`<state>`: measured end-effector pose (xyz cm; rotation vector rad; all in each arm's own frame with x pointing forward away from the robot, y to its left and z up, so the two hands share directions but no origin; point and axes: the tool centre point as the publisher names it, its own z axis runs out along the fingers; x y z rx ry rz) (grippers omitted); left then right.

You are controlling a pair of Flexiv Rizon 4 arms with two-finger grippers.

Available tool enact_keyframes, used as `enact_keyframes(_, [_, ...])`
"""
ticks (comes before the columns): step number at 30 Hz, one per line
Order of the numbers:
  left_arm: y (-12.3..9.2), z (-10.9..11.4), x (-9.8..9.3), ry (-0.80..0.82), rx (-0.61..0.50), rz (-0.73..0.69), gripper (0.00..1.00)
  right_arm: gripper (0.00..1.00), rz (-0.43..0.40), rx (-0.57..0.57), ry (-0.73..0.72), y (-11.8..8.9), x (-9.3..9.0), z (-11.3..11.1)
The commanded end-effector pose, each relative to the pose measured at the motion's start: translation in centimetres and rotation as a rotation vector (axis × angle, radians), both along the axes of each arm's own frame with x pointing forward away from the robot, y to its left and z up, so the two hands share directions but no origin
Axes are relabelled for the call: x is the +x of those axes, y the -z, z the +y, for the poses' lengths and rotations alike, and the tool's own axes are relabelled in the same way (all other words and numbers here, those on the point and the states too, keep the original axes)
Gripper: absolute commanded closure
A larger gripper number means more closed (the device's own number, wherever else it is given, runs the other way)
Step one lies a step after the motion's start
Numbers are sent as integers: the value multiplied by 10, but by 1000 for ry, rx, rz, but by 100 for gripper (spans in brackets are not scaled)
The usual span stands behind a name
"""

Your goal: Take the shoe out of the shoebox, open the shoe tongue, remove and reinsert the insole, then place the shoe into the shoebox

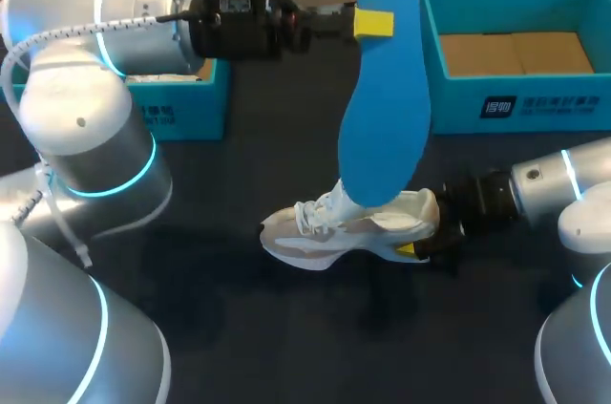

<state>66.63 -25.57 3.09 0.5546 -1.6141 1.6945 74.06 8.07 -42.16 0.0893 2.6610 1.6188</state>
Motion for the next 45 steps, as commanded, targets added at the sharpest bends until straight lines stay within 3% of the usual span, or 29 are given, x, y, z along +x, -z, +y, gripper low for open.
enact_keyframes(1, [10, -1, -5, -25, -34, 27, 100, 100, 0, -3, 1, 0, -1, 1])
enact_keyframes(9, [16, 1, -28, 24, -18, 73, 100, 100, 0, -3, 1, 0, -1, 1])
enact_keyframes(10, [12, -1, -4, 31, -20, 82, 100, 100, 0, -3, 1, 0, -1, 1])
enact_keyframes(12, [11, -1, -4, 30, -24, 82, 100, 100, 0, -3, 1, 0, -1, 1])
enact_keyframes(16, [11, -2, -28, 31, -20, 99, 100, 100, 0, -3, 1, 0, -1, 1])
enact_keyframes(19, [10, -2, -27, 30, -16, 102, 100, 100, 0, -3, 1, 0, -1, 1])
enact_keyframes(25, [5, -2, -44, -12, -18, 84, 100, 100, 0, -3, 1, 0, -1, 1])
enact_keyframes(45, [6, -4, -44, -21, -5, 98, 100, 100, 0, -3, 1, 0, -1, 1])
